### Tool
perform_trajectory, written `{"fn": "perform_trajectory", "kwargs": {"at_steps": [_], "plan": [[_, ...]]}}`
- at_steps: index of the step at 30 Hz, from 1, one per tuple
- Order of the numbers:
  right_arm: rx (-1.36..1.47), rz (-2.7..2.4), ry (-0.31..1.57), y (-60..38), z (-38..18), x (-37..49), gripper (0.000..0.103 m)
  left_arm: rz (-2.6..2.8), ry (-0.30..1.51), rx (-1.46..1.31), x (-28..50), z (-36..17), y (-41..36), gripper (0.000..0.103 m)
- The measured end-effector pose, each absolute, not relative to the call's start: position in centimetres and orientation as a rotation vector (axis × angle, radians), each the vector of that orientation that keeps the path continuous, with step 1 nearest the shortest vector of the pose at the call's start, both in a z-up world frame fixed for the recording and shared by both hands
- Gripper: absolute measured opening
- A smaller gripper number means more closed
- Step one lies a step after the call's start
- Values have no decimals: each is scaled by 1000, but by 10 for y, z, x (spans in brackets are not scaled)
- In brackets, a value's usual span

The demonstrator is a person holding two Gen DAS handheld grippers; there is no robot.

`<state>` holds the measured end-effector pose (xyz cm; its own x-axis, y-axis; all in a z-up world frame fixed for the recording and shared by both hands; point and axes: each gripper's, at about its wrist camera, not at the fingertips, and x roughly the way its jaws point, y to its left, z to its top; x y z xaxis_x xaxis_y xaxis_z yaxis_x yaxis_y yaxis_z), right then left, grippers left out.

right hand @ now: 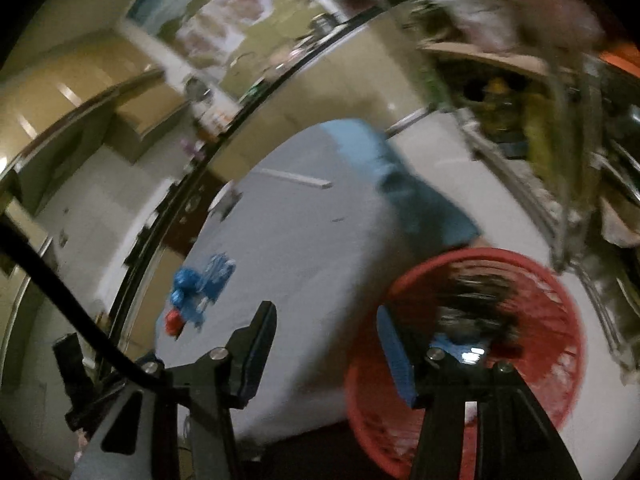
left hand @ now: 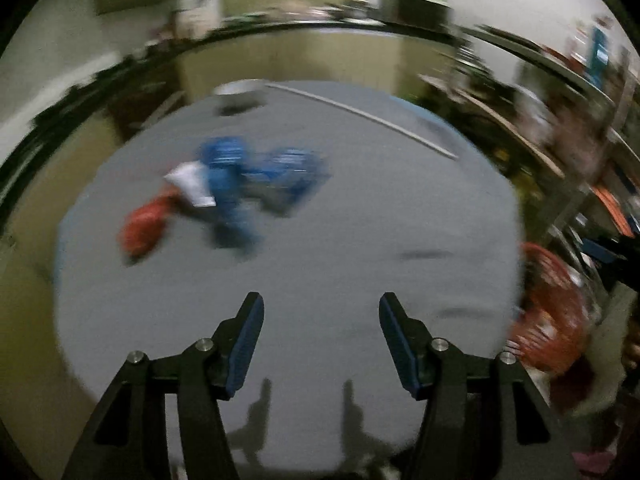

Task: Collect trash
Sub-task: 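Move both open tools back over the table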

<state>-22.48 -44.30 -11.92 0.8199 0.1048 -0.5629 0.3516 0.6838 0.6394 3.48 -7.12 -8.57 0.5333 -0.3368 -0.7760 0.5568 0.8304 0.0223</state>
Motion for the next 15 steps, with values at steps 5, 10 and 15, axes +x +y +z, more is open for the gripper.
{"fn": "perform_trajectory", "kwargs": {"at_steps": [5,10,15], "plan": [[737,1,661,-391,-96,-151,56,-369,835,191,73,-78,7,62],[651,130,693,-335,-74,-79,56,-279,822,143,106,-78,53,65],[605,218,742,-285,-66,-7,56,-279,827,136,137,-84,59,66]]}}
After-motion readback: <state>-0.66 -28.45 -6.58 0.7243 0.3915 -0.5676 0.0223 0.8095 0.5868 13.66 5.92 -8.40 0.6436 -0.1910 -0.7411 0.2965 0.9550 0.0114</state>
